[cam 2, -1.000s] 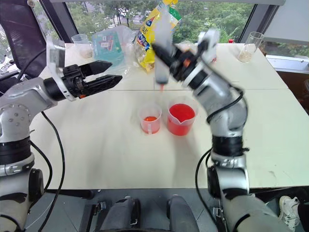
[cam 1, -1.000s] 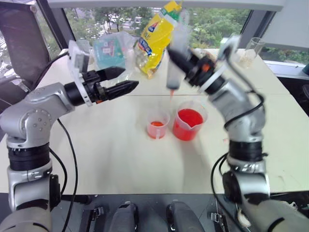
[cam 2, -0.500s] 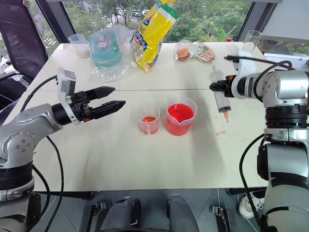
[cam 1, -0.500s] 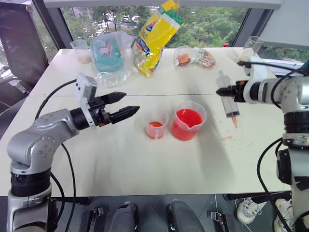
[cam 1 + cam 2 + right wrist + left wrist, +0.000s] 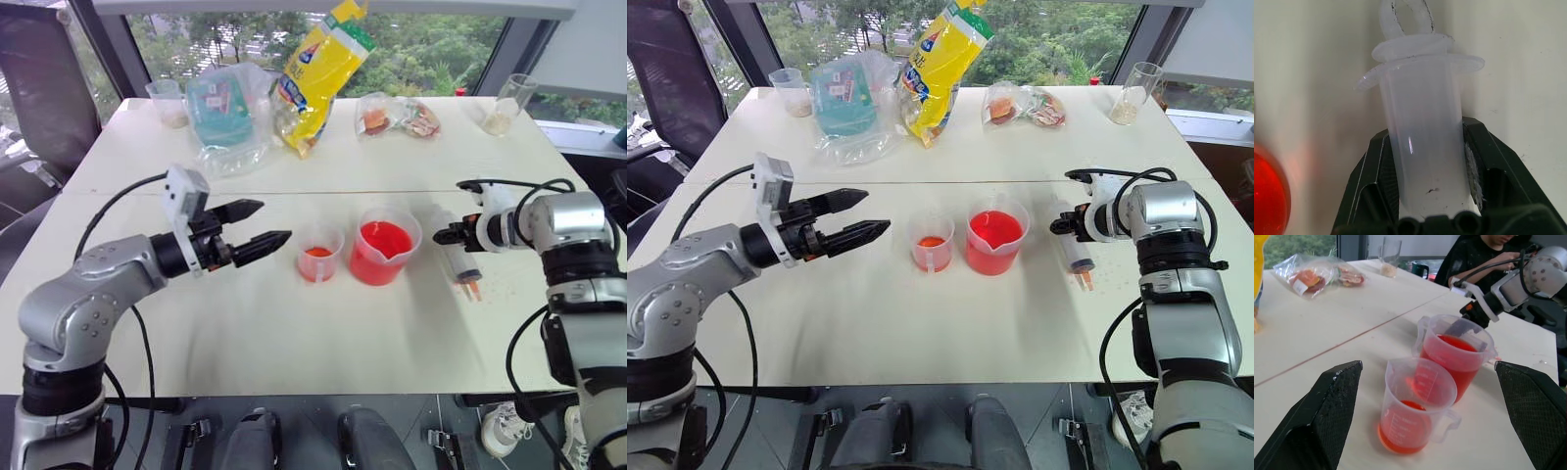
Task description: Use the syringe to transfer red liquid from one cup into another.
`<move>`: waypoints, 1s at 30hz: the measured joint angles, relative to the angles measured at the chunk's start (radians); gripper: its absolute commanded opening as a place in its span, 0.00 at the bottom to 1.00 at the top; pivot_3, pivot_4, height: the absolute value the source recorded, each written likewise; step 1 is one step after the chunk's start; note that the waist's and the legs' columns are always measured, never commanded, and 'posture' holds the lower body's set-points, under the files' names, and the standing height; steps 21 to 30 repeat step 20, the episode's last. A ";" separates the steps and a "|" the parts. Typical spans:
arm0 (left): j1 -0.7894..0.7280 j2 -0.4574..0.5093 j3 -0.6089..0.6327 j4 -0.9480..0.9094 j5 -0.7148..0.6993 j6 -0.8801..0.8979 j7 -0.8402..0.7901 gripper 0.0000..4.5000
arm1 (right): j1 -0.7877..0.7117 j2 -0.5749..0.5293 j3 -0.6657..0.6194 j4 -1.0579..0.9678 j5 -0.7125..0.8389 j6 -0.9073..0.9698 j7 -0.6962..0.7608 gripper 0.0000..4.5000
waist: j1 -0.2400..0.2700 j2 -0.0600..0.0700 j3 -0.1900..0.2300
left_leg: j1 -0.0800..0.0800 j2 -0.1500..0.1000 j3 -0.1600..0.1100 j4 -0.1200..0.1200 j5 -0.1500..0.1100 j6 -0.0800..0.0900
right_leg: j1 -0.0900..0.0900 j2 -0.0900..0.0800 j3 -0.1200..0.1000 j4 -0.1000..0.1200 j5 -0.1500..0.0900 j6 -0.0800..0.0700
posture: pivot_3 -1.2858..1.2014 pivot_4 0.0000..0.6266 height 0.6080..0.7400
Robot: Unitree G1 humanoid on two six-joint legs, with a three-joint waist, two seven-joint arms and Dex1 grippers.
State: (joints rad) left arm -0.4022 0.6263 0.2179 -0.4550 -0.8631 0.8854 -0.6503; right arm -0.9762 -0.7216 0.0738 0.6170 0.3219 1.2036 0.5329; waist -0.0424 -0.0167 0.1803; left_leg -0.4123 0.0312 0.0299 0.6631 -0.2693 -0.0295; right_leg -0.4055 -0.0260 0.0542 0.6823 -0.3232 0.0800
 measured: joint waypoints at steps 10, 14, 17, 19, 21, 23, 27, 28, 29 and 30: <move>0.019 0.027 0.000 -0.023 -0.021 0.004 0.008 1.00 | 0.045 -0.062 0.000 -0.160 0.002 -0.010 0.114 0.98 | 0.001 0.001 0.000 | 0.000 0.000 0.000 0.000 0.000 0.000 | 0.000 0.000 0.000 0.000 0.000 0.000 | 0.52 0.24 1.00; 0.048 0.055 0.003 -0.043 -0.039 0.008 0.004 1.00 | 0.097 -0.176 -0.007 -0.385 0.034 -0.075 0.250 0.98 | 0.001 0.001 0.001 | 0.000 0.000 -0.001 0.000 0.000 0.001 | 0.000 0.000 -0.001 -0.001 0.000 0.000 | 0.52 0.24 1.00; 0.071 0.085 0.009 -0.061 -0.054 0.015 0.001 1.00 | 0.153 -0.257 -0.036 -0.561 0.101 -0.097 0.369 0.98 | 0.001 0.000 0.001 | 0.000 0.000 -0.001 0.000 0.000 0.001 | 0.001 0.000 -0.001 -0.001 0.000 0.000 | 0.52 0.24 1.00; 0.088 0.099 0.017 -0.070 -0.067 0.019 -0.002 1.00 | 0.228 -0.326 -0.070 -0.669 0.149 -0.101 0.441 0.98 | 0.002 0.000 0.001 | 0.000 0.000 -0.002 0.000 0.000 0.001 | 0.002 -0.001 -0.001 -0.001 0.000 0.000 | 0.52 0.24 1.00; 0.098 0.112 0.027 -0.071 -0.070 0.021 -0.002 1.00 | 0.267 -0.352 -0.093 -0.713 0.174 -0.102 0.472 0.98 | 0.003 0.000 0.001 | 0.001 0.000 -0.002 0.000 0.000 0.001 | 0.002 -0.001 -0.002 -0.001 0.000 0.000 | 0.52 0.24 1.00; 0.098 0.112 0.027 -0.071 -0.070 0.021 -0.002 1.00 | 0.267 -0.352 -0.093 -0.713 0.174 -0.102 0.472 0.98 | 0.003 0.000 0.001 | 0.001 0.000 -0.002 0.000 0.000 0.001 | 0.002 -0.001 -0.002 -0.001 0.000 0.000 | 0.52 0.24 1.00; 0.098 0.112 0.027 -0.071 -0.070 0.021 -0.002 1.00 | 0.267 -0.352 -0.093 -0.713 0.174 -0.102 0.472 0.98 | 0.003 0.000 0.001 | 0.001 0.000 -0.002 0.000 0.000 0.001 | 0.002 -0.001 -0.002 -0.001 0.000 0.000 | 0.52 0.24 1.00; 0.098 0.112 0.027 -0.071 -0.070 0.021 -0.002 1.00 | 0.267 -0.352 -0.093 -0.713 0.174 -0.102 0.472 0.98 | 0.003 0.000 0.001 | 0.001 0.000 -0.002 0.000 0.000 0.001 | 0.002 -0.001 -0.002 -0.001 0.000 0.000 | 0.52 0.24 1.00; 0.098 0.112 0.027 -0.071 -0.070 0.021 -0.002 1.00 | 0.267 -0.352 -0.093 -0.713 0.174 -0.102 0.472 0.98 | 0.003 0.000 0.001 | 0.001 0.000 -0.002 0.000 0.000 0.001 | 0.002 -0.001 -0.002 -0.001 0.000 0.000 | 0.52 0.24 1.00; 0.098 0.112 0.027 -0.071 -0.070 0.021 -0.002 1.00 | 0.267 -0.352 -0.093 -0.713 0.174 -0.102 0.472 0.98 | 0.003 0.000 0.001 | 0.001 0.000 -0.002 0.000 0.000 0.001 | 0.002 -0.001 -0.002 -0.001 0.000 0.000 | 0.52 0.24 1.00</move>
